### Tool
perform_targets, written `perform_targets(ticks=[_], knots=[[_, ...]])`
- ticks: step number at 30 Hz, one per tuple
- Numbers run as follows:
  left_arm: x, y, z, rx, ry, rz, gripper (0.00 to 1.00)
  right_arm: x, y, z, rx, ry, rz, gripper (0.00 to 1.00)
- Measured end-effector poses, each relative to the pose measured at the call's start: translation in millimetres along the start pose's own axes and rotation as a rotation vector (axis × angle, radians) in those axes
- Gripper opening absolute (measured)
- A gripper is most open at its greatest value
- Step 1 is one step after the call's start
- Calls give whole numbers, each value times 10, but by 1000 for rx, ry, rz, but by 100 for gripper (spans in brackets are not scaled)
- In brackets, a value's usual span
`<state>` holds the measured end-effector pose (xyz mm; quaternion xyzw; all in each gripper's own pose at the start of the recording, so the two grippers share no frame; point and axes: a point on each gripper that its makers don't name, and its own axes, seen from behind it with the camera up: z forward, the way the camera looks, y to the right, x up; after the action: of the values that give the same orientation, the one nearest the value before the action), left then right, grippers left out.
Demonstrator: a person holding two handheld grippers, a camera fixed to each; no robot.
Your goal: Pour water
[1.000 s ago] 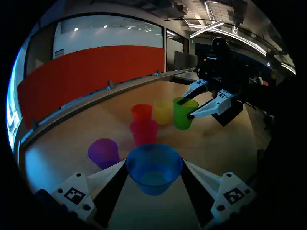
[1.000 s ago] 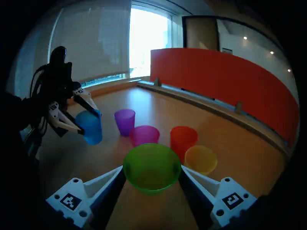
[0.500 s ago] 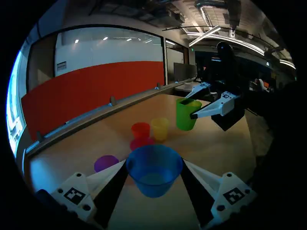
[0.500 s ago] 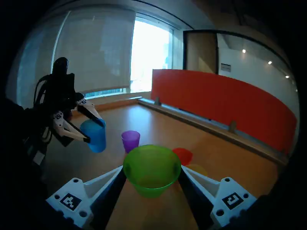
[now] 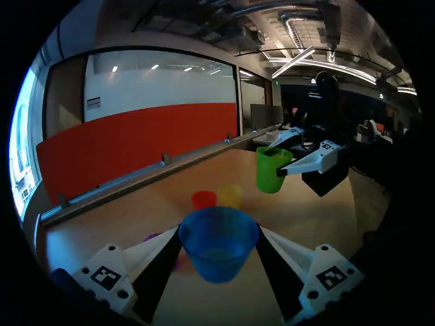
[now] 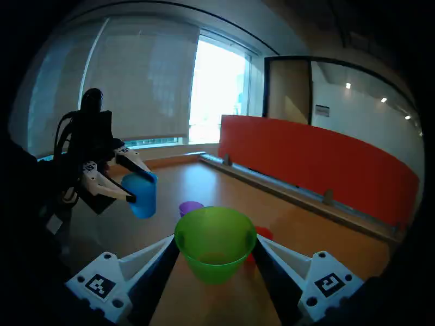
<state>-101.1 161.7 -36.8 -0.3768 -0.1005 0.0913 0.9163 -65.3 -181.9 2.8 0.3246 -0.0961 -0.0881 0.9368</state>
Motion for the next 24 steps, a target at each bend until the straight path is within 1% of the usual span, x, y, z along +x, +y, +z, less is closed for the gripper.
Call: perform_targets(ticks=[6, 15, 24], knots=[[133, -39, -30, 12, 38, -10, 89, 96, 1, 10, -9, 42, 0, 92], [195, -56, -15, 14, 56, -15, 89, 209, 27, -5, -20, 95, 7, 92], [328, -80, -18, 17, 95, -25, 89, 312, 26, 10, -16, 133, 19, 92]])
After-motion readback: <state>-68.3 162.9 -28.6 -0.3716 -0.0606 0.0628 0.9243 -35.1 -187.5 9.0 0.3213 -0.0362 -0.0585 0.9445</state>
